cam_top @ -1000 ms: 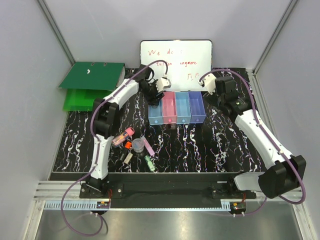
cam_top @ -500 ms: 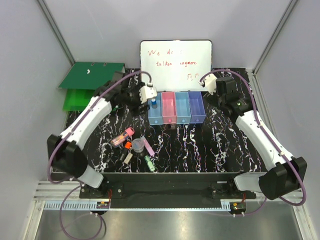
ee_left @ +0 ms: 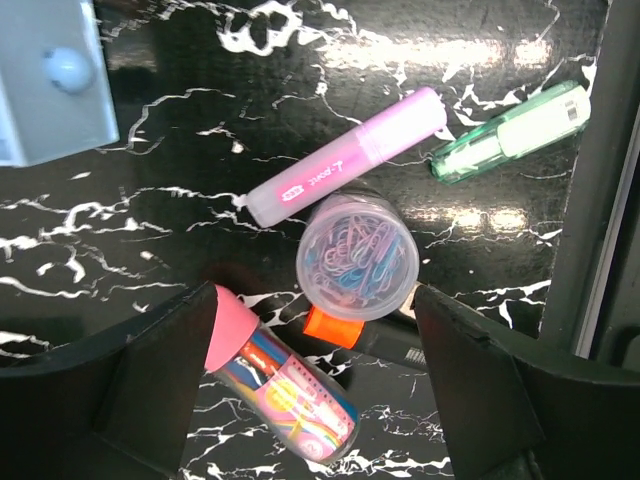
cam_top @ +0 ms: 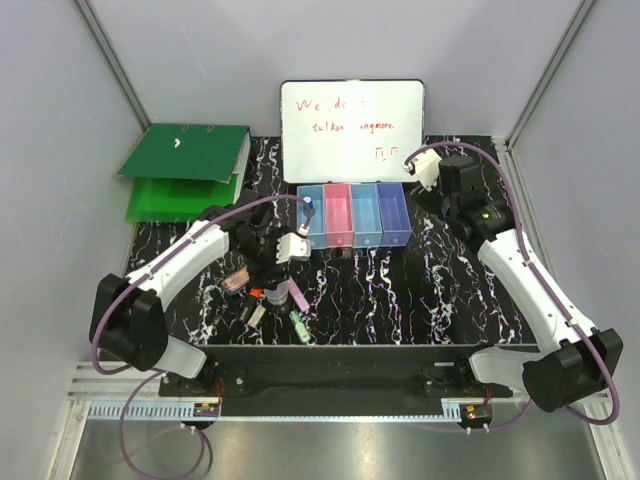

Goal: Sort the stationery into containers
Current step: Pick up the stationery from the center of the board.

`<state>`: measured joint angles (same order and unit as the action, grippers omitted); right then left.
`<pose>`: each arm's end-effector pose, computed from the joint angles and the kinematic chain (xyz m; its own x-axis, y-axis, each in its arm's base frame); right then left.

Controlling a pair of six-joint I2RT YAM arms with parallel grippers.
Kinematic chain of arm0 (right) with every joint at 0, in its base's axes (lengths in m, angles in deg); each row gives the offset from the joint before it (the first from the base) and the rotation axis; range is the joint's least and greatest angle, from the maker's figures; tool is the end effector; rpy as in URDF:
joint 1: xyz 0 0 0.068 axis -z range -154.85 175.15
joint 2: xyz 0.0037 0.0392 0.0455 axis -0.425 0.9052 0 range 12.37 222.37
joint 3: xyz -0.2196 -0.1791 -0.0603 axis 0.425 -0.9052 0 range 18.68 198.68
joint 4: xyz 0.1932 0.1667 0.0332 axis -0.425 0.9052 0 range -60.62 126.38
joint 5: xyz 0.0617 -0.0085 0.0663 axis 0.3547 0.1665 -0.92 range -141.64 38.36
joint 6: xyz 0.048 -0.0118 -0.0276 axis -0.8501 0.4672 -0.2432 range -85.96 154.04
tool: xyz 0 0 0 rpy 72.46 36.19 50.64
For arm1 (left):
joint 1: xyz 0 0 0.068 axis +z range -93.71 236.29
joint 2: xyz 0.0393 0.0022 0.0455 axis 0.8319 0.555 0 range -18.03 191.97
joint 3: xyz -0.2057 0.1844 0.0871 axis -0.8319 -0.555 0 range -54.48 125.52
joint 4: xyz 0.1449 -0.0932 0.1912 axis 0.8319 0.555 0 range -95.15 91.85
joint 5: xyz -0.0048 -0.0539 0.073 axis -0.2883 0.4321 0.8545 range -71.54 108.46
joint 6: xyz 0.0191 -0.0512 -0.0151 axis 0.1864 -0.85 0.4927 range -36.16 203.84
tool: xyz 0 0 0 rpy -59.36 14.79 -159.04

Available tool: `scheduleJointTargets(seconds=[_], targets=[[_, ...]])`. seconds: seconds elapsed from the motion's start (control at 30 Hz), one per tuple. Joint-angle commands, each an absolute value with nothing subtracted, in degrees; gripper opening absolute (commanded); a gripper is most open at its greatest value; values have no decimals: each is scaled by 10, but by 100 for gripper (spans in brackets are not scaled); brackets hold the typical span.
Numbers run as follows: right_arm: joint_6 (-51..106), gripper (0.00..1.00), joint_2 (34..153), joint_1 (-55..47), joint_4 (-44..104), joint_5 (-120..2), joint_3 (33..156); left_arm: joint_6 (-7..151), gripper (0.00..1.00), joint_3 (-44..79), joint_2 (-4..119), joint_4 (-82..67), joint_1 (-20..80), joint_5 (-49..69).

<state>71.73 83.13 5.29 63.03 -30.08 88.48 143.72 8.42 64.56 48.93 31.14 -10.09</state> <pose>0.2496 0.0746 0.3723 -0.4035 -0.7504 -0.5236 -0.3516 0.6554 -0.6684 0.2281 -0.1279 0.2634 -0.0087 0.8435 -0.5371 0.9998 0.0175 0.0113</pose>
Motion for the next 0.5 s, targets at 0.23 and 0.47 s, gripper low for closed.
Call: scheduleJointTargets(seconds=[0.23, 0.47], targets=[[718, 76, 810, 55, 609, -298, 882, 1427, 84, 26, 659, 428, 297, -87], [711, 76, 812, 55, 610, -300, 883, 1413, 84, 10, 679, 397, 294, -79]])
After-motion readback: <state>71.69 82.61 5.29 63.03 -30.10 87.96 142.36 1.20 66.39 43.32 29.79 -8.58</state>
